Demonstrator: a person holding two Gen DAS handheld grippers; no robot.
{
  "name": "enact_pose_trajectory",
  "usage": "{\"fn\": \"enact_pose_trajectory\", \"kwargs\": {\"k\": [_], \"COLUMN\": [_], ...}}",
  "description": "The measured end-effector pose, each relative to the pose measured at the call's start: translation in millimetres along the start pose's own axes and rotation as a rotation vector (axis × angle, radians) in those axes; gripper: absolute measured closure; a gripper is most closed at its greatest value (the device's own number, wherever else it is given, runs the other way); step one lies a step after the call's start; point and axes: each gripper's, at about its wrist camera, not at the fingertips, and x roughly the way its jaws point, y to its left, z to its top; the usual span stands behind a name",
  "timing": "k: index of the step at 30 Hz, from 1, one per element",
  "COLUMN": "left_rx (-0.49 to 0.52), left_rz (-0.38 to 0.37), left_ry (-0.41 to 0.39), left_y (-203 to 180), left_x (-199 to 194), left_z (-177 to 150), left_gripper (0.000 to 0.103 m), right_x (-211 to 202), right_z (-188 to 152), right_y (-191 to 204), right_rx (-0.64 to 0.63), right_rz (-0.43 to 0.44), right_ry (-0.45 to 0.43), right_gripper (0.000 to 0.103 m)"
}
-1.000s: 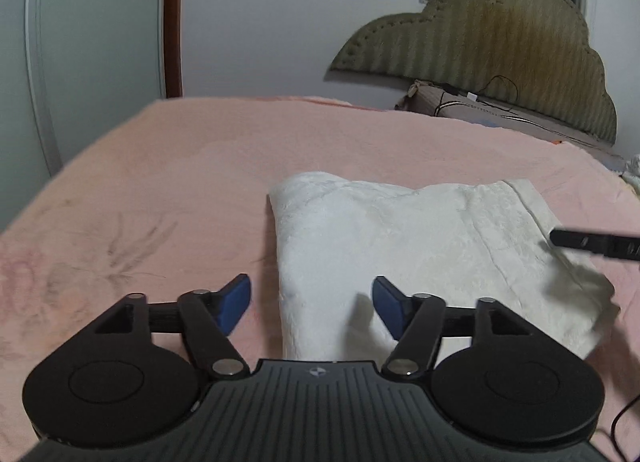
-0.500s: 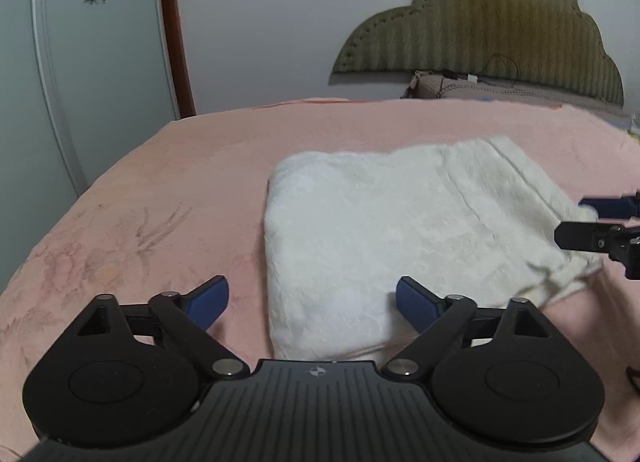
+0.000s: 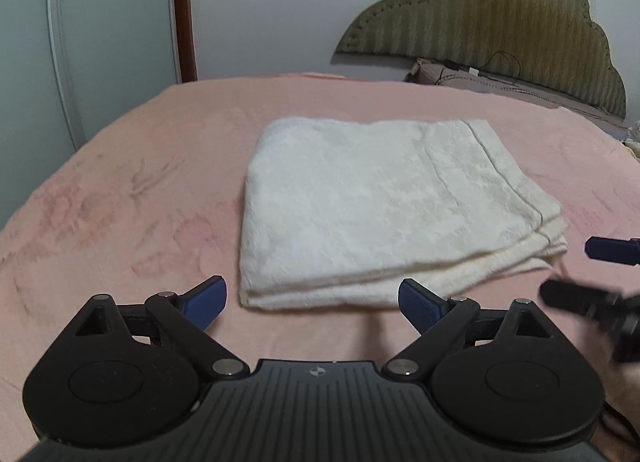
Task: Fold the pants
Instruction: 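Smooth the folded pants stack with both tools and withdraw them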
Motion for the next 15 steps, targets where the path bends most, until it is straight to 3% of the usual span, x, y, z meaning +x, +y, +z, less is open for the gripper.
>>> {"fn": "enact_pose_trajectory", "kwargs": {"k": [3, 5, 7, 11, 12, 13, 15], "left_rx": [0.008, 0.000, -0.012, -0.011, -0.008, -0.007, -0.007], "left_rz": [0.021, 0.021, 0.018, 0.025, 0.029, 0.032, 0.036], "left_ry": [0.020, 0.041, 0.051, 0.053, 0.050, 0.049, 0.047], "left_y": [-3.6, -3.4, -2.4, -2.8, -3.5, -3.8, -4.4], "left_x": [0.6, 0.7, 0.9, 1.0, 1.1, 1.0, 1.0], "left_z": [-9.2, -17.0, -22.0, -28.0, -28.7, -29.4, -30.7], "left_gripper": [0.008, 0.008, 0.008, 0.007, 0.007, 0.007, 0.007], "right_x": [-0.2, -5.3, -12.8, -20.8, -22.1, -22.3, -20.9], "right_z": [-10.0, -11.8, -9.0, -8.0, -8.3, -7.4, -5.4], "right_y": [23.2, 27.5, 24.9, 1.2, -2.5, -3.2, 4.2], "right_rx": [-0.104, -0.061, 0.049, 0.404, 0.449, 0.443, 0.329], "right_rz": [-0.053, -0.012, 0.092, 0.455, 0.475, 0.429, 0.218], "right_ry": [0.015, 0.010, 0.011, -0.020, -0.035, -0.046, -0.047], "right_gripper": [0.002, 0.002, 0.002, 0.002, 0.002, 0.002, 0.002]}}
